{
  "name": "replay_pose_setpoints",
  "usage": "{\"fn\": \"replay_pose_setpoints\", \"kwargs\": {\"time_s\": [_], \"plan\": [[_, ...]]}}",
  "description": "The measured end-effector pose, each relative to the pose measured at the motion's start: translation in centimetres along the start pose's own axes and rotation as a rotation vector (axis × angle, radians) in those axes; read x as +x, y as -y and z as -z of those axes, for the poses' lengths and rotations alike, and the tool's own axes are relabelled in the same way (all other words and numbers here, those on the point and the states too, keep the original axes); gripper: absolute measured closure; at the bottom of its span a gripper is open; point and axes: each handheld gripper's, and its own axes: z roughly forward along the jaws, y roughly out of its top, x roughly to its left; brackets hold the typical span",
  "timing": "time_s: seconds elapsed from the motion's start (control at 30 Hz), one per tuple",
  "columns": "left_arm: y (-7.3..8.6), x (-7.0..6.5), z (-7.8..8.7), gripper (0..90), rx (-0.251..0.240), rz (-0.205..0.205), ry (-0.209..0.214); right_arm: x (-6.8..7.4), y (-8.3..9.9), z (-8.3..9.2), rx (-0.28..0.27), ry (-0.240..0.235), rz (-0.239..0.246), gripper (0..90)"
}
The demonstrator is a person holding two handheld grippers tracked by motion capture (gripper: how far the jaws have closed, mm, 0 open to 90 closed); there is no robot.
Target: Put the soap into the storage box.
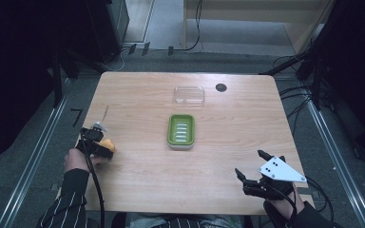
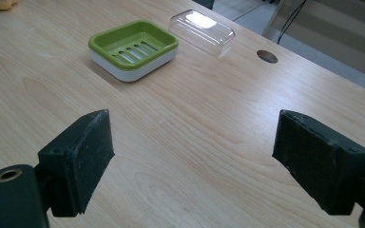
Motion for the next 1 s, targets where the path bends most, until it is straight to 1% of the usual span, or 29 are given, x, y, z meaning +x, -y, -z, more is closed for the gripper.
{"fn": "replay_pose_setpoints", "kwargs": {"time_s": [0.03,0.07,0.2,0.4,0.5,0.6,0.7,0.77,0.83,0.9,0.93,0.97,1.0], "plan": [[0.00,0.00,0.00,37.9,0.000,0.000,0.000,0.00,0.00,0.00,0.000,0.000,0.000,13.6],[0.04,-0.08,0.01,38.4,-0.004,0.002,0.003,-0.02,0.01,-0.01,-0.001,0.000,0.000,13.6],[0.08,-0.02,0.02,39.0,-0.008,0.007,0.007,-0.03,0.02,0.00,-0.001,0.000,-0.002,13.6],[0.09,-0.05,0.07,39.3,0.003,-0.004,0.009,-0.03,0.02,0.01,-0.001,0.000,-0.003,13.6],[0.13,-0.04,0.10,39.4,0.005,-0.014,0.011,-0.01,0.02,0.01,-0.001,0.001,-0.003,13.6],[0.27,0.02,0.07,39.4,-0.016,-0.033,0.016,-0.02,0.03,0.05,-0.001,0.001,-0.006,13.6],[0.32,0.13,0.09,39.5,-0.015,-0.038,0.023,-0.02,0.03,0.05,-0.001,0.002,-0.003,13.6],[0.38,0.20,0.10,39.5,-0.031,-0.042,0.024,-0.01,0.03,0.07,-0.001,0.002,-0.004,13.6],[0.37,0.19,0.13,39.6,-0.032,-0.045,0.023,-0.02,0.03,0.07,-0.002,0.003,-0.003,13.6],[0.32,0.12,0.16,39.6,-0.035,-0.046,0.025,0.00,0.05,0.10,-0.002,0.005,-0.004,13.6],[0.22,-0.03,0.17,39.6,-0.033,-0.057,0.026,-0.01,0.05,0.11,-0.002,0.006,-0.004,13.6],[0.16,-0.13,0.20,39.6,-0.035,-0.058,0.028,-0.02,0.06,0.13,-0.003,0.007,-0.004,13.6],[0.10,-0.27,0.23,39.6,-0.032,-0.065,0.022,-0.01,0.07,0.16,-0.003,0.008,-0.007,13.6]]}}
